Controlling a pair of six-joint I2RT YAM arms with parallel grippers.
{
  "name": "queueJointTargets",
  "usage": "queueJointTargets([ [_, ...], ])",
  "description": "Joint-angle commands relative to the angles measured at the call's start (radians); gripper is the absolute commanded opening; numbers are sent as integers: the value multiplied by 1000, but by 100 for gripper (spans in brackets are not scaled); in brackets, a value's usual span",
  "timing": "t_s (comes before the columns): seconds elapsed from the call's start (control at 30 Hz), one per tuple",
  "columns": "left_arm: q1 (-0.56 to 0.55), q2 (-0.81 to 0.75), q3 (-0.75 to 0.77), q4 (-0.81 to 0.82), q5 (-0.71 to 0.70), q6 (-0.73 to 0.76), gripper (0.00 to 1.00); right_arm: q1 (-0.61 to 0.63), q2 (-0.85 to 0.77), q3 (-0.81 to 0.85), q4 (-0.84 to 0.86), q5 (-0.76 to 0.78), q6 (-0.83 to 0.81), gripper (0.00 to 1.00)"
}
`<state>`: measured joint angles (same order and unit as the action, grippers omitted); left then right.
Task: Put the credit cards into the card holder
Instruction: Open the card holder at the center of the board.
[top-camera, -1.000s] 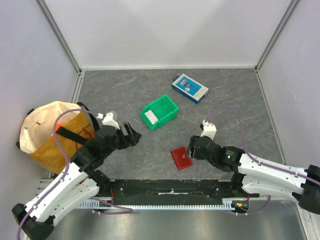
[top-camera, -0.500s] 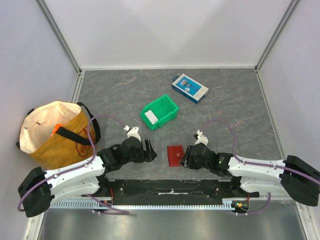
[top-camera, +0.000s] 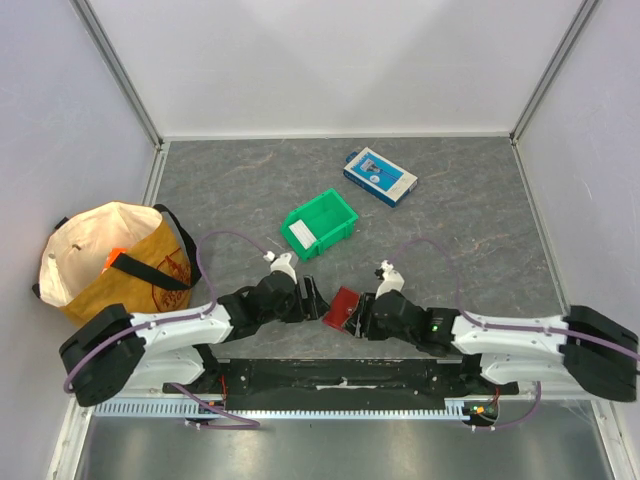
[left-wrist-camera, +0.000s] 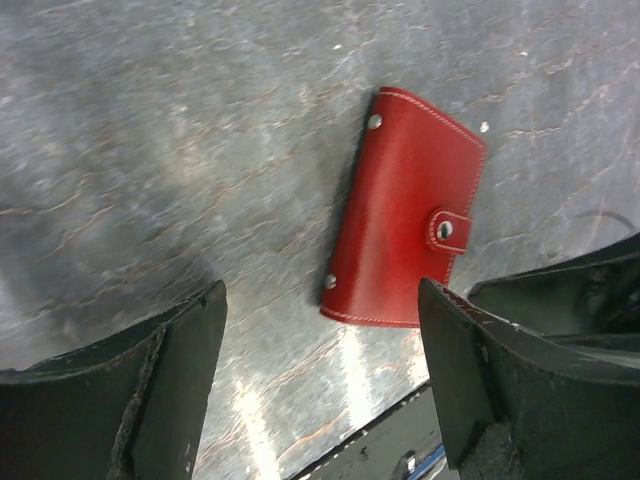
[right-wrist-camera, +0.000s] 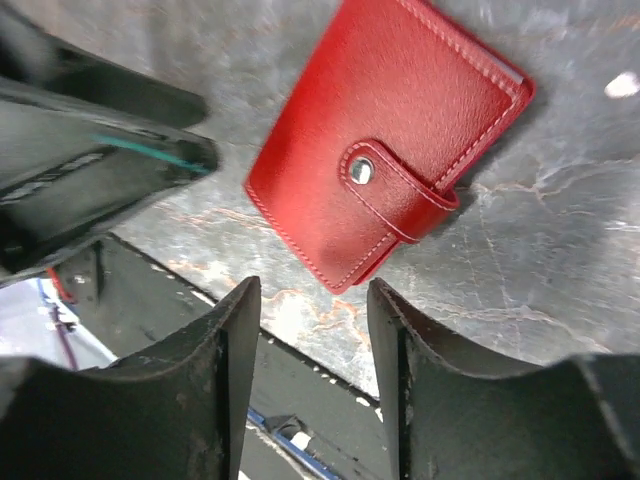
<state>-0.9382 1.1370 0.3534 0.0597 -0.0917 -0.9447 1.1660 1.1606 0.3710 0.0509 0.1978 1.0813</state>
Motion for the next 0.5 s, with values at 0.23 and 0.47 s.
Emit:
queueJointTargets([
  [0.23, -7, 161, 67, 255, 87, 72, 83, -163, -221, -66, -102, 32, -73, 59],
  [0.47, -7, 288, 71, 350, 184, 75, 81, -190, -72, -89, 62, -53, -61, 60],
])
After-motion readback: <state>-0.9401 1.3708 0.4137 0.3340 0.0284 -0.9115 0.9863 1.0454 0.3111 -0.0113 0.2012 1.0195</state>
